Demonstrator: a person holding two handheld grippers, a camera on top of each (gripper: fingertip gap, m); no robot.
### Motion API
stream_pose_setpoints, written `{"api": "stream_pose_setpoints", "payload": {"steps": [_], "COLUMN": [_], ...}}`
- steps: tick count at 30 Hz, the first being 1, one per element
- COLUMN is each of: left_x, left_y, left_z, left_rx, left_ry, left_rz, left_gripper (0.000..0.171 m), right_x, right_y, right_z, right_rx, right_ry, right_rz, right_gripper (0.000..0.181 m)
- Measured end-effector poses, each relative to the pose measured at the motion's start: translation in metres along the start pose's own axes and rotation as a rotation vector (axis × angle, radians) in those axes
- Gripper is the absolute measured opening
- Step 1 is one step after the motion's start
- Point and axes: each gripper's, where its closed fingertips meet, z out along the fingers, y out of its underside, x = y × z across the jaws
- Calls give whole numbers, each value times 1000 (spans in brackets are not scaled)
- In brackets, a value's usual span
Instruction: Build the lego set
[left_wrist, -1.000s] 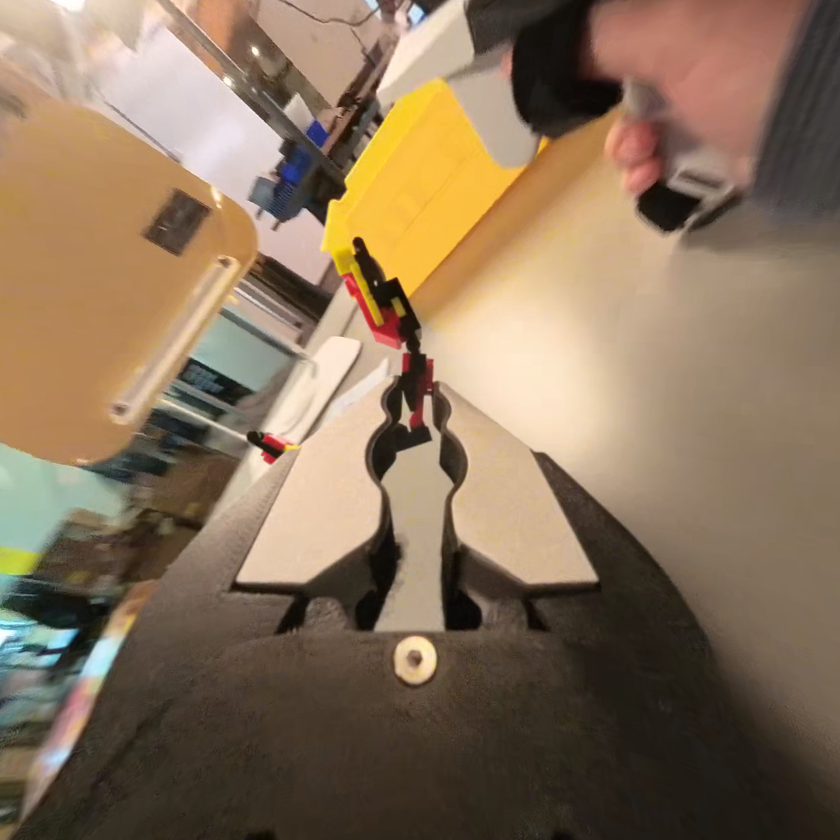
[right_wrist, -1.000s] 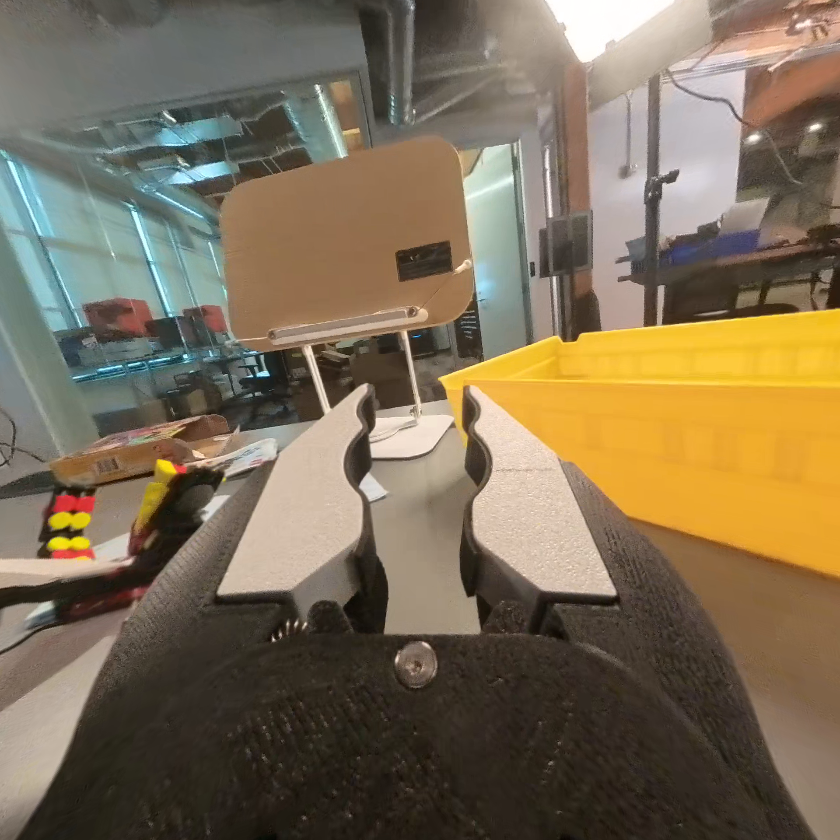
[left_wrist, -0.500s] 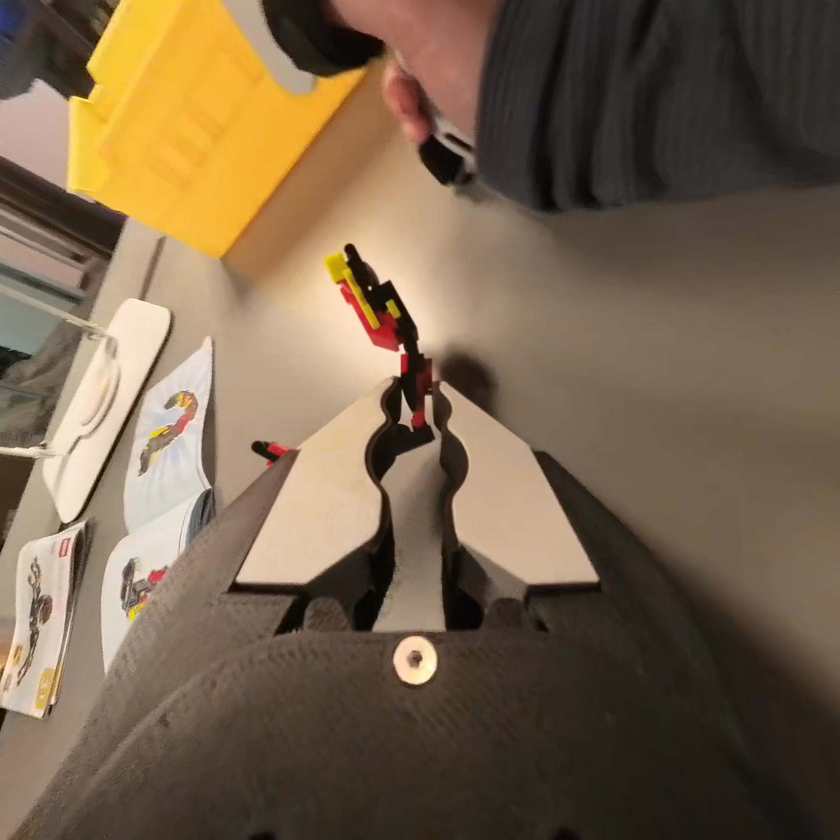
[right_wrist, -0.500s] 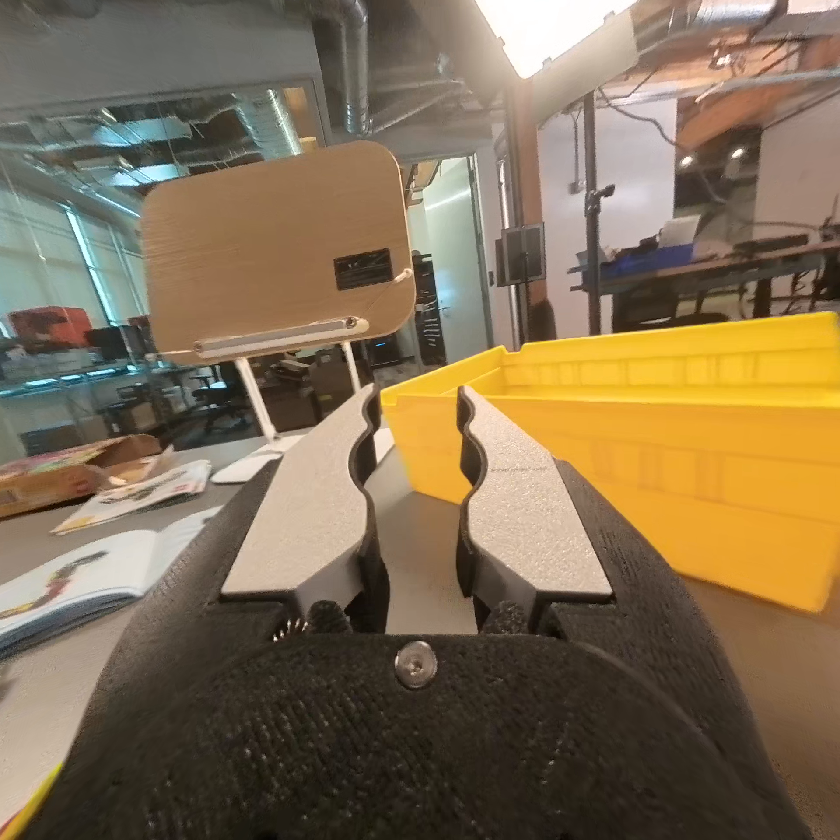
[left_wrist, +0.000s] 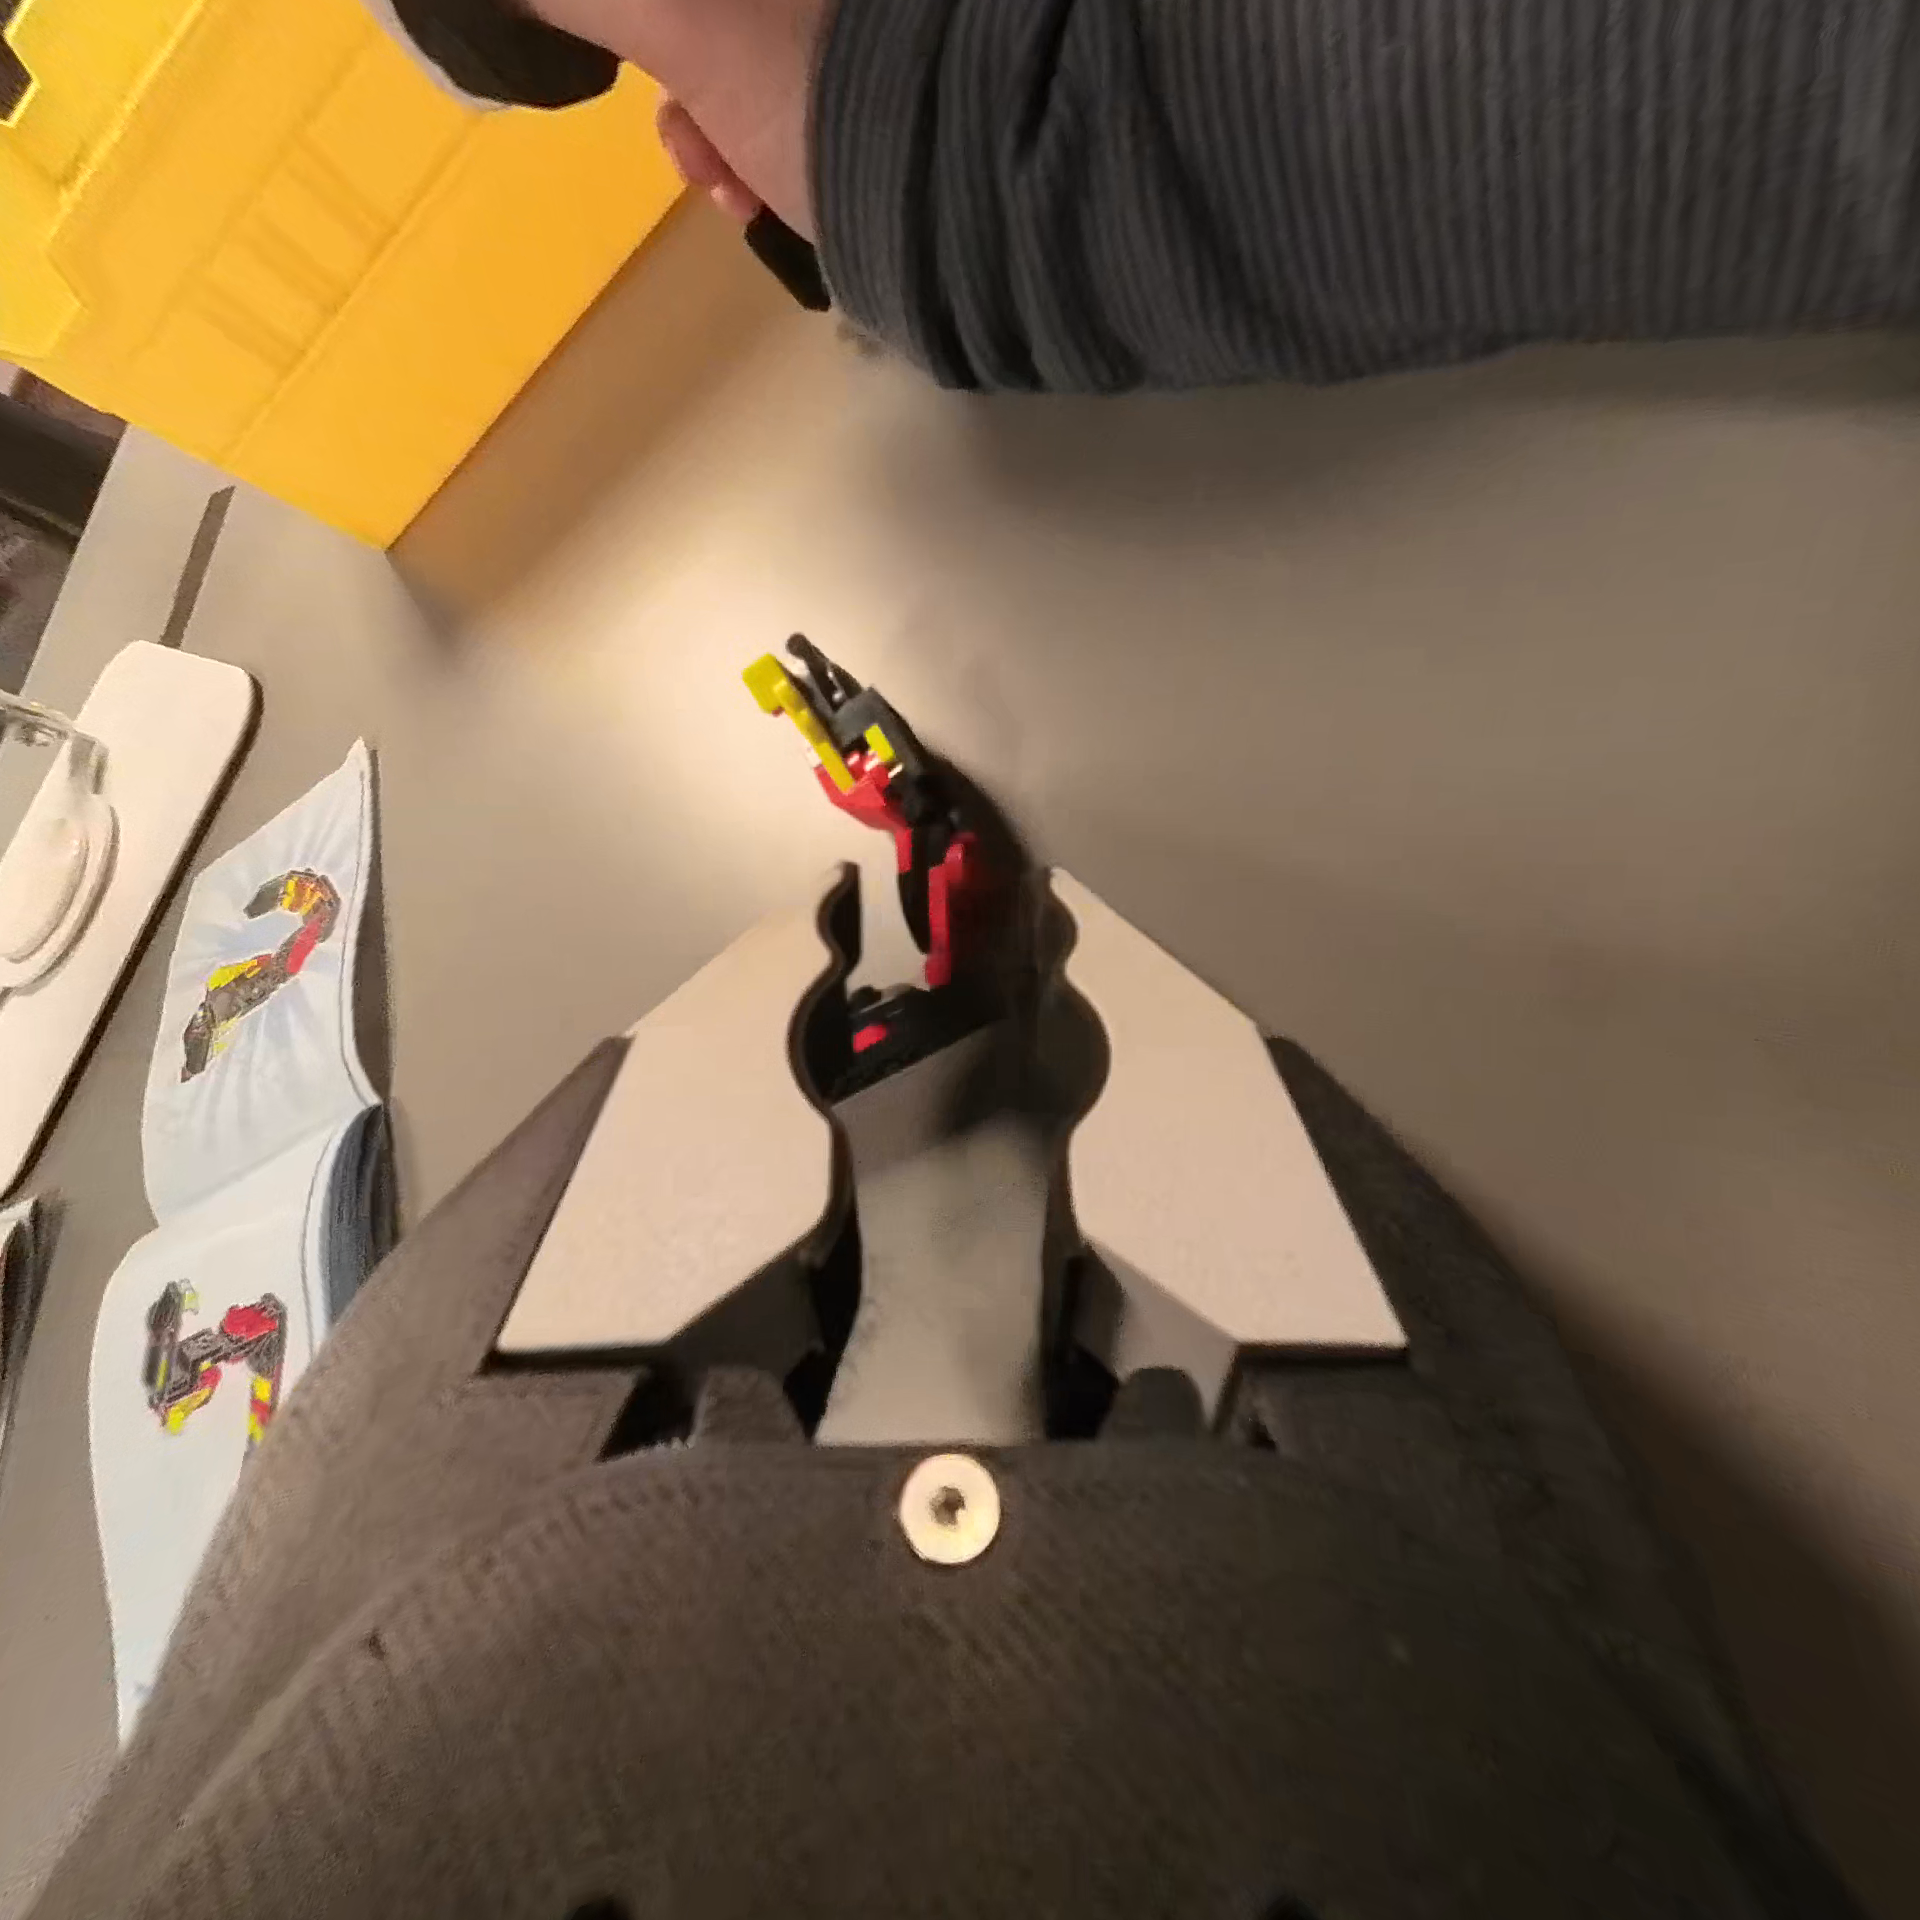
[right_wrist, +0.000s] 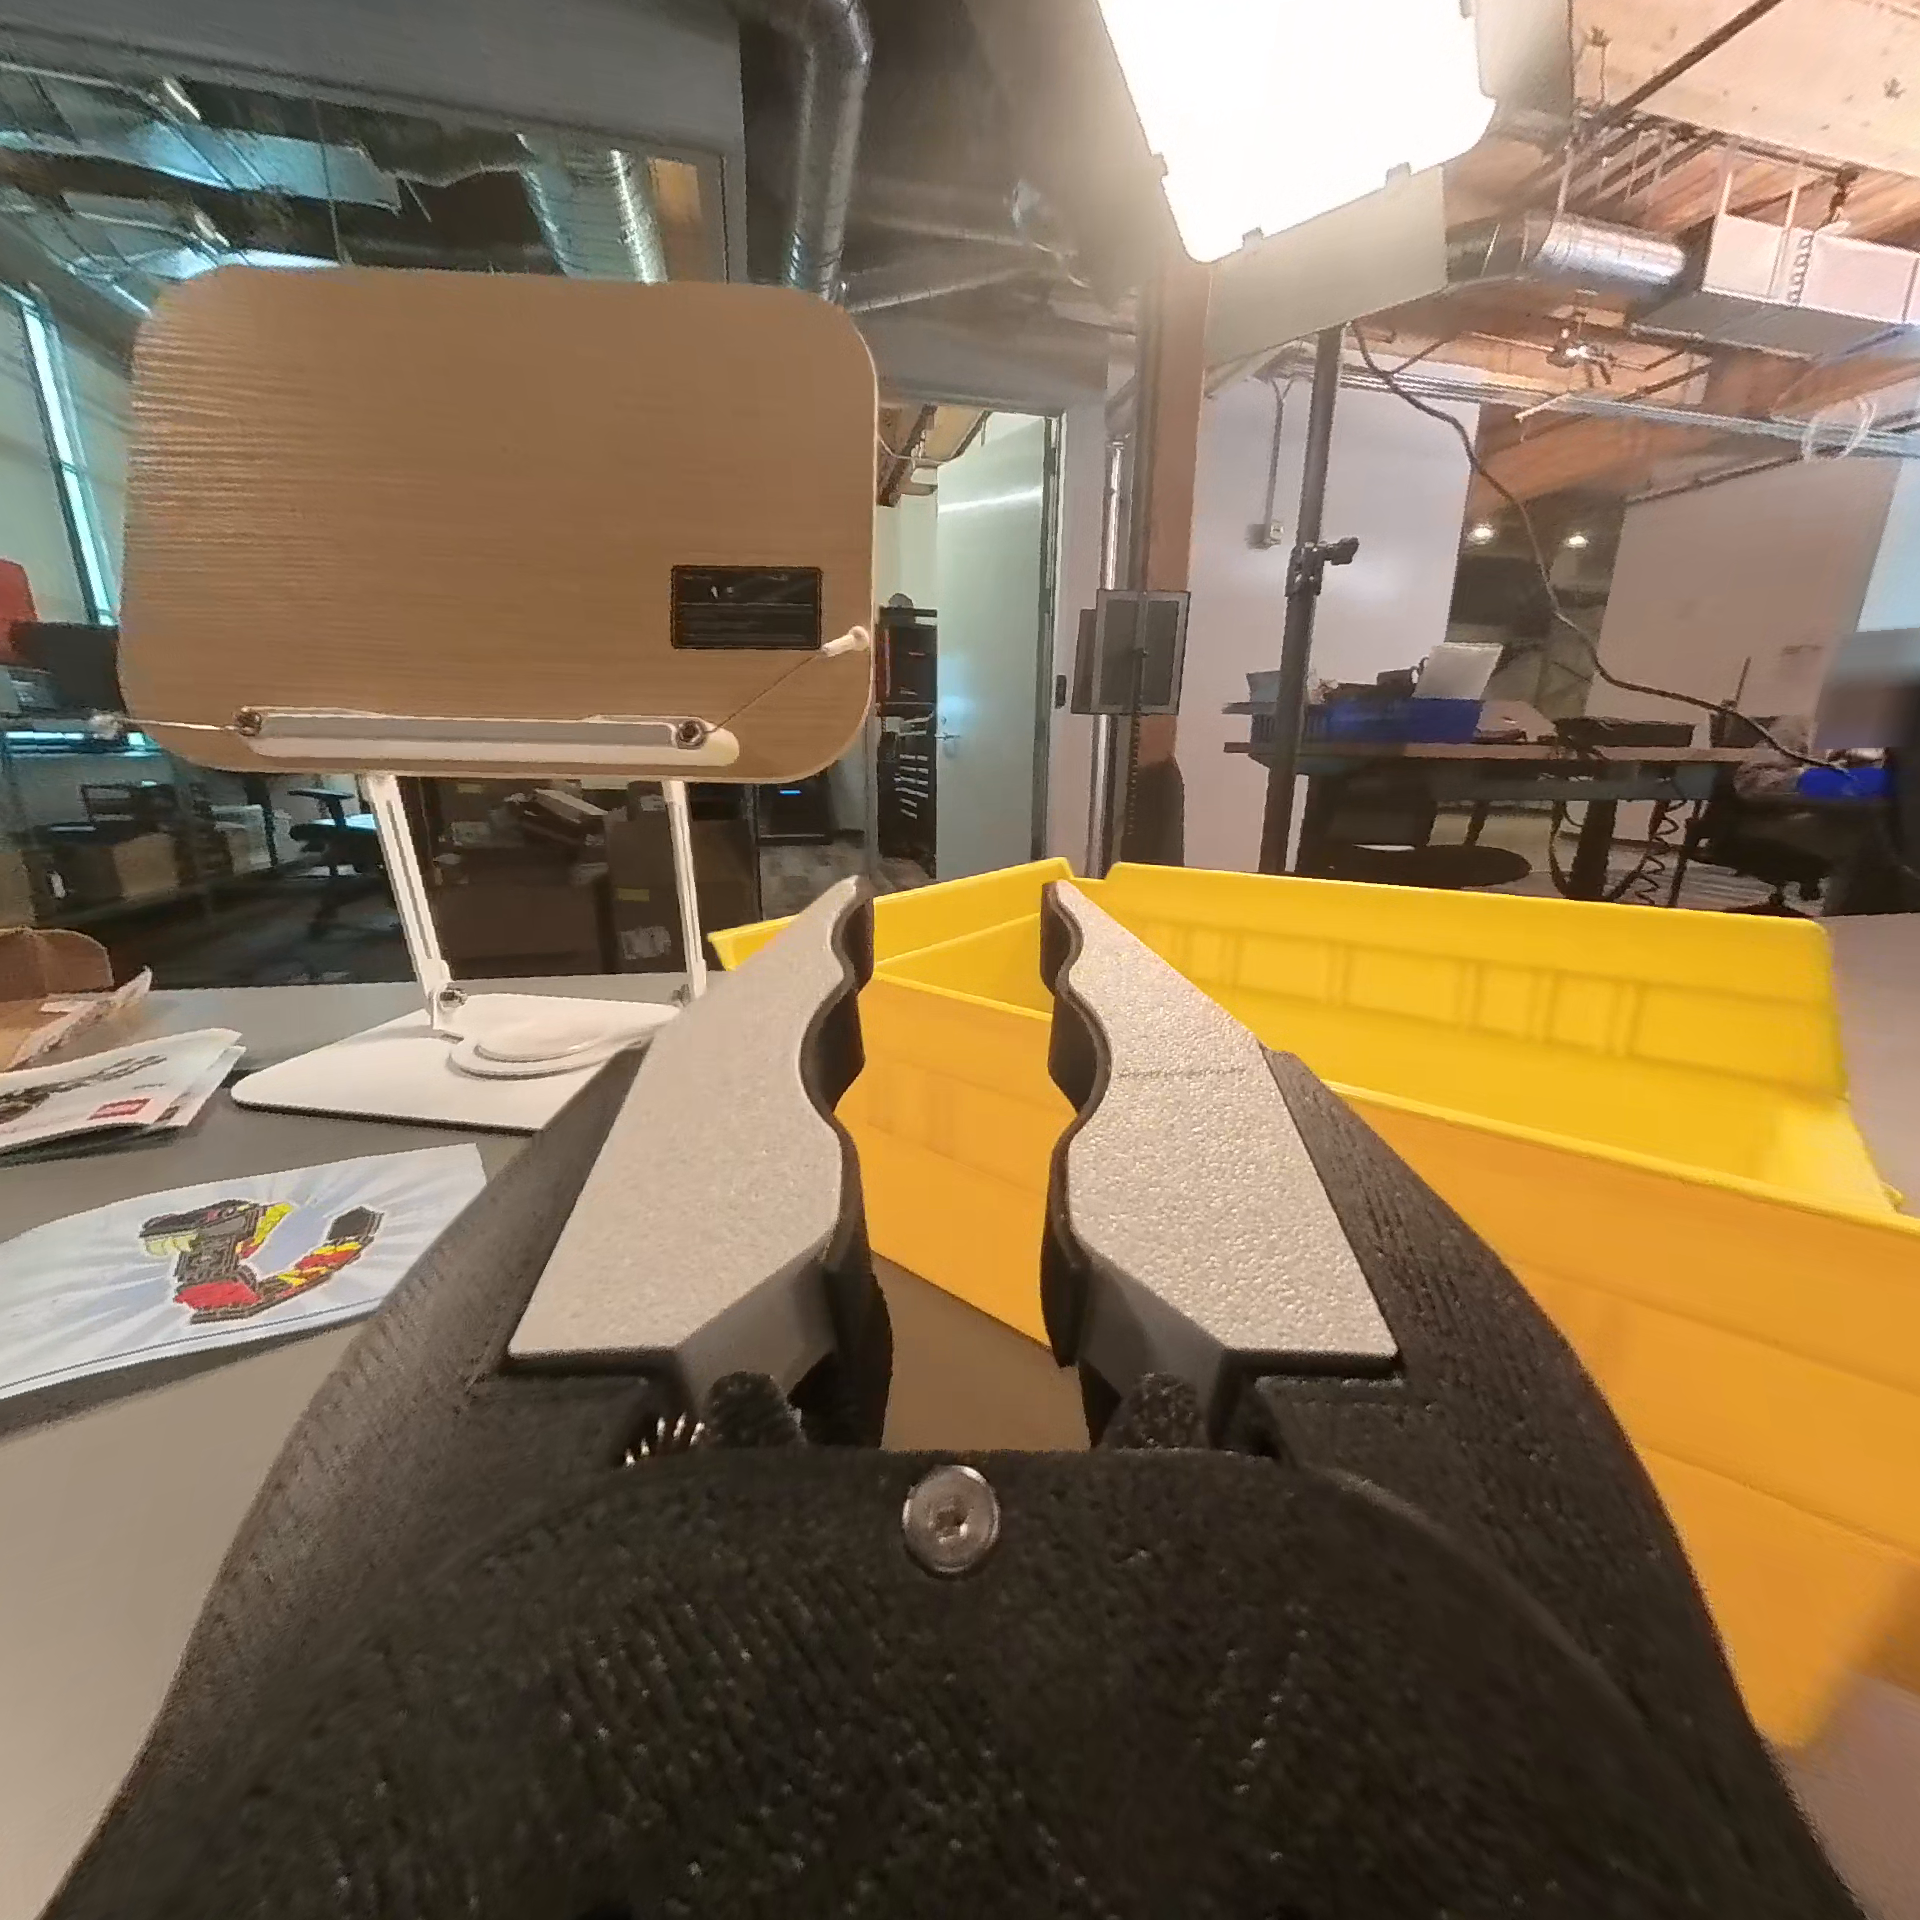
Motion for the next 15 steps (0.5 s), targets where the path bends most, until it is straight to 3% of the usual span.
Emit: {"api": "stream_pose_setpoints", "payload": {"steps": [3,5,6,8,10,12,15], "left_x": [17,44,45,21,-22,-50,-58], "left_y": [-18,-42,-48,-36,-2,39,82], "left_z": [-22,-57,-77,-106,-119,-121,-117], "left_rx": [87,289,380,475,444,288,89], "left_ry": [49,238,290,247,90,-7,10], "left_rz": [-40,-115,-157,-231,-304,-314,-260], "left_gripper": [42,34,33,34,35,48,56], "right_x": [1,1,1,2,1,0,-2], "right_y": [-2,-3,-2,-3,-3,-3,-2], "right_z": [-2,-2,-2,-3,-3,-3,-3], "right_rx": [11,16,15,17,18,17,13], "right_ry": [-5,-8,-10,-12,-14,-19,-31], "right_rz": [24,42,53,73,85,91,102], "right_gripper": [30,30,30,31,31,31,31]}}
